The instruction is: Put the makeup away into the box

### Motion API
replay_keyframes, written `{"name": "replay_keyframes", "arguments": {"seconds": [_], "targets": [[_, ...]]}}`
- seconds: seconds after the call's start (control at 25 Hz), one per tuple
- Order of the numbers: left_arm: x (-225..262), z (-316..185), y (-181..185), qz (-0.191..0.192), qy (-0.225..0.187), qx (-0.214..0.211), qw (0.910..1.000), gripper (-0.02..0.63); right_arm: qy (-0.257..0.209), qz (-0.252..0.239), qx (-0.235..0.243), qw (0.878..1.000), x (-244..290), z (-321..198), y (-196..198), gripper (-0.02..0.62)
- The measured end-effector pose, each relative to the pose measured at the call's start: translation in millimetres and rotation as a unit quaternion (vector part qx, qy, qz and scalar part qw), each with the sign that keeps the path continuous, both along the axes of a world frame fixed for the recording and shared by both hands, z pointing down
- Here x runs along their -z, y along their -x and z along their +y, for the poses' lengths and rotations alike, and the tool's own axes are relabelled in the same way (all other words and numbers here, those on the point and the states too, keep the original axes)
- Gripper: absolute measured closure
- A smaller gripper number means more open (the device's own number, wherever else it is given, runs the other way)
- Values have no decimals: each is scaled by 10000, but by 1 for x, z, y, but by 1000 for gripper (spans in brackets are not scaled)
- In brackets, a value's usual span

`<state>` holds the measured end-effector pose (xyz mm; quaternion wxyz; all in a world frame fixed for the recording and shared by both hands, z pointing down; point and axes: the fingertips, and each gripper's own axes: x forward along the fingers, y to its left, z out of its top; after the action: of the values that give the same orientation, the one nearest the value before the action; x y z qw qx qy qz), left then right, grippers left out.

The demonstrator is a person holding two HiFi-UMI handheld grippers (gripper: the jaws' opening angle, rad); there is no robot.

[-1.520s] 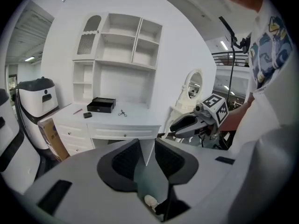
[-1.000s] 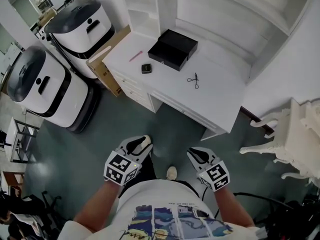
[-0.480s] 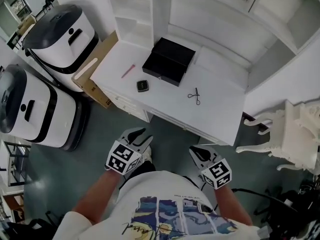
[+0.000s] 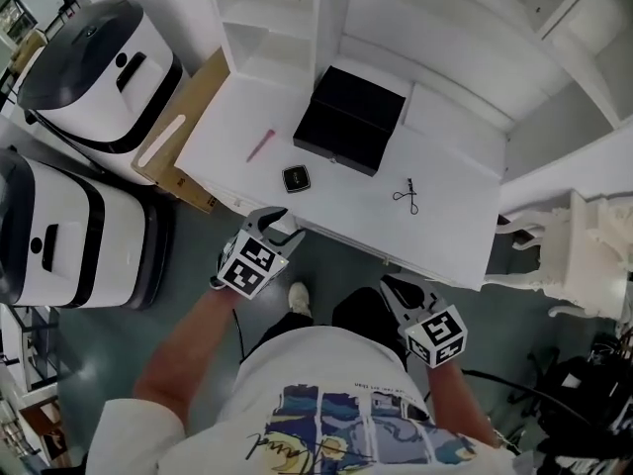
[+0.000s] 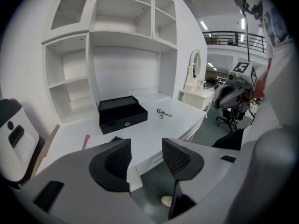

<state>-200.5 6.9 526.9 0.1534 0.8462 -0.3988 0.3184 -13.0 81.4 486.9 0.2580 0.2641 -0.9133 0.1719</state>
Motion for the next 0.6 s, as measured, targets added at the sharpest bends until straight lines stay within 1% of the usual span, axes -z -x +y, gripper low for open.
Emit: {"name": "replay_keyframes", "arguments": {"seconds": [0.16, 0.32, 0.48, 0.6], "targets": [[-20, -34, 12, -392, 165, -153, 9990, 383, 163, 56, 10, 9999, -6, -13, -3, 560], [-47, -68, 21, -749, 530, -258, 9954, 337, 246, 15, 61, 9997, -8, -41, -6, 560], [-70, -91, 25, -1228, 772, -538, 9880, 315, 344, -16, 89, 9994, -12, -69, -14, 560], [-83, -103, 26, -1475, 947, -735, 9818, 301, 375, -23, 134, 9992, -14, -88, -20, 560]]}}
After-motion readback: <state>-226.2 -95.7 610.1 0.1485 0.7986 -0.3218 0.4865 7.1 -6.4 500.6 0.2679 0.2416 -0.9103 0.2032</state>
